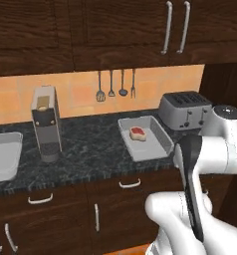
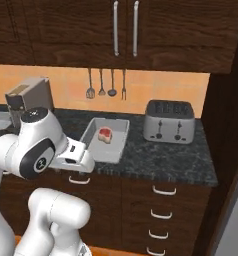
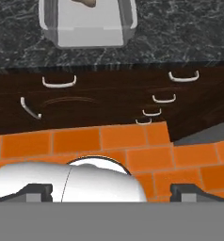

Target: Place one lemon wedge and one steak in each tupperware on the nearby counter, to pack two identical lunches.

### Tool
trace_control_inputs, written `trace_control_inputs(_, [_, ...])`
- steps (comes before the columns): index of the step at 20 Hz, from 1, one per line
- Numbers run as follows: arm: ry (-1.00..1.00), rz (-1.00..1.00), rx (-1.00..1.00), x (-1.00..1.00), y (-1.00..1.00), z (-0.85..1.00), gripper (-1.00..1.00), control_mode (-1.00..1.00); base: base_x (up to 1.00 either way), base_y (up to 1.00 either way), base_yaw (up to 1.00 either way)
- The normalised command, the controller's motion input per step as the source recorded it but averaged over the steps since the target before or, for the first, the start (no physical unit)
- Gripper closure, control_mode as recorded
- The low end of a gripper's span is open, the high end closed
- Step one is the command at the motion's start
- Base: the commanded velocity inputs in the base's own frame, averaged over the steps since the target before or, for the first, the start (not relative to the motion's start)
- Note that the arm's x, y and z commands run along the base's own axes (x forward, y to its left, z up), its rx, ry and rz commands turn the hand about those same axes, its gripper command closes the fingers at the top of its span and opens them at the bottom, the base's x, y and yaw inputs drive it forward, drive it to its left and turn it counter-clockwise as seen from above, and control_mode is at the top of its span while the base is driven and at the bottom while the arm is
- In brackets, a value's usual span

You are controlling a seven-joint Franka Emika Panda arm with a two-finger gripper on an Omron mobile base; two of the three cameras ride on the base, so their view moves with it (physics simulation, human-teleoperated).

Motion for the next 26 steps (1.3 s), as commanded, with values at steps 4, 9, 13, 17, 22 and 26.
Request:
trace_control_inputs(4, [0.00,0.00,0.00,0.00,0.00,0.00,-1.00,1.00,-0.31,-1.00,-0.01])
trace_control_inputs(9, [0.00,0.00,0.00,0.00,0.00,0.00,-1.00,1.00,-0.14,-1.00,0.00])
trace_control_inputs(13, [0.00,0.00,0.00,0.00,0.00,0.00,-1.00,1.00,-0.09,-1.00,0.00])
trace_control_inputs(17, [0.00,0.00,0.00,0.00,0.00,0.00,-1.00,1.00,-0.03,-1.00,0.00])
trace_control_inputs(22, [0.00,0.00,0.00,0.00,0.00,0.00,-1.00,1.00,0.00,-1.00,0.00])
trace_control_inputs(26, [0.00,0.00,0.00,0.00,0.00,0.00,-1.00,1.00,0.00,-1.00,0.00])
